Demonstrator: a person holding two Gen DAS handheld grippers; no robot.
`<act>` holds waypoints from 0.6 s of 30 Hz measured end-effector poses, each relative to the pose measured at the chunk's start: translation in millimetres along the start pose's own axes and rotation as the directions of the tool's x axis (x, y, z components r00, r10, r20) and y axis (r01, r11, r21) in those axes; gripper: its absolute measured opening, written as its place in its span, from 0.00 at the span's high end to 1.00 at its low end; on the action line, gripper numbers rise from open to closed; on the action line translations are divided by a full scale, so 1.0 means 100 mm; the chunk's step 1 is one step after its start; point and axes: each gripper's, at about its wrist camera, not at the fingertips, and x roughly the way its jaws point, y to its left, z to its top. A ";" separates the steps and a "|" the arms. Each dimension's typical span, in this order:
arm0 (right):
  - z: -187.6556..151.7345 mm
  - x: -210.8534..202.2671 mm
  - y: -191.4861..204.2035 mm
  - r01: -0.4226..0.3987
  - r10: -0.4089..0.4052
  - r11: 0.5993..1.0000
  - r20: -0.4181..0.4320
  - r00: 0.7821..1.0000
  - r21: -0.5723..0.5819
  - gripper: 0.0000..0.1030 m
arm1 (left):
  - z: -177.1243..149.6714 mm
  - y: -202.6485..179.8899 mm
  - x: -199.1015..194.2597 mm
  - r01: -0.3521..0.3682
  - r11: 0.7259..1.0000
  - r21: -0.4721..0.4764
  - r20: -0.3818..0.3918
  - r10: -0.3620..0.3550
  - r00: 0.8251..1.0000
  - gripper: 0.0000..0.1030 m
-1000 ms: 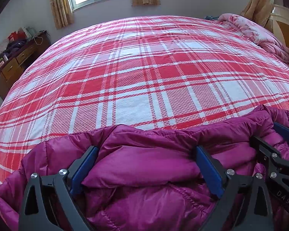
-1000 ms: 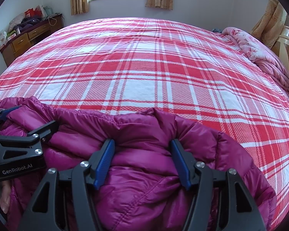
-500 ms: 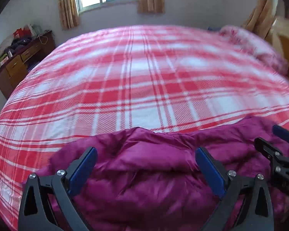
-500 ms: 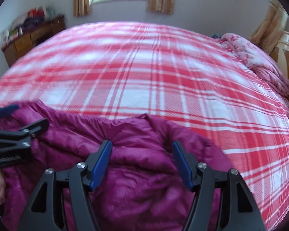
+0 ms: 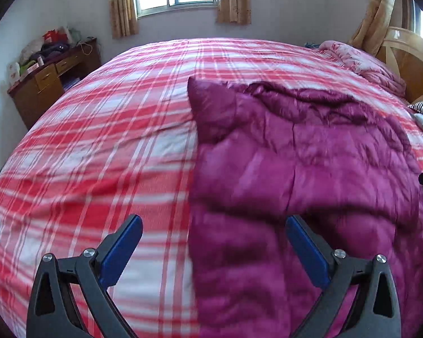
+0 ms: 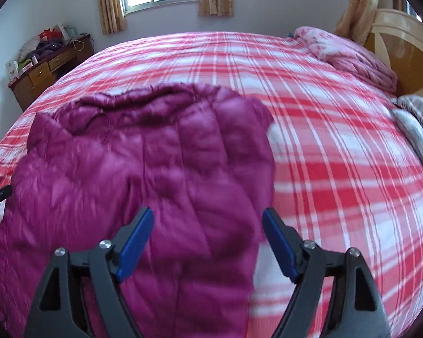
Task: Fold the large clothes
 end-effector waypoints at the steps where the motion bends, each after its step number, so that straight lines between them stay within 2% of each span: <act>1: -0.12 -0.02 -0.01 0.010 -0.010 1.000 -0.007 1.000 0.004 0.21 | -0.07 -0.01 -0.03 0.006 1.000 -0.002 -0.009 -0.006 1.000 0.01; 7: -0.52 -0.16 -0.08 0.012 -0.012 0.999 -0.013 1.000 0.046 0.21 | -0.39 -0.02 -0.16 0.026 0.999 -0.027 -0.030 -0.027 0.999 0.01; 12: -0.67 -0.26 -0.12 0.011 -0.011 0.996 -0.004 1.000 0.084 0.21 | -0.49 -0.05 -0.22 0.003 1.000 -0.019 -0.036 -0.004 0.999 0.01; 18: -0.87 -0.36 -0.11 0.023 -0.023 0.997 -0.002 1.000 0.080 0.19 | -0.71 -0.02 -0.29 0.012 1.000 -0.022 -0.063 -0.014 0.998 0.01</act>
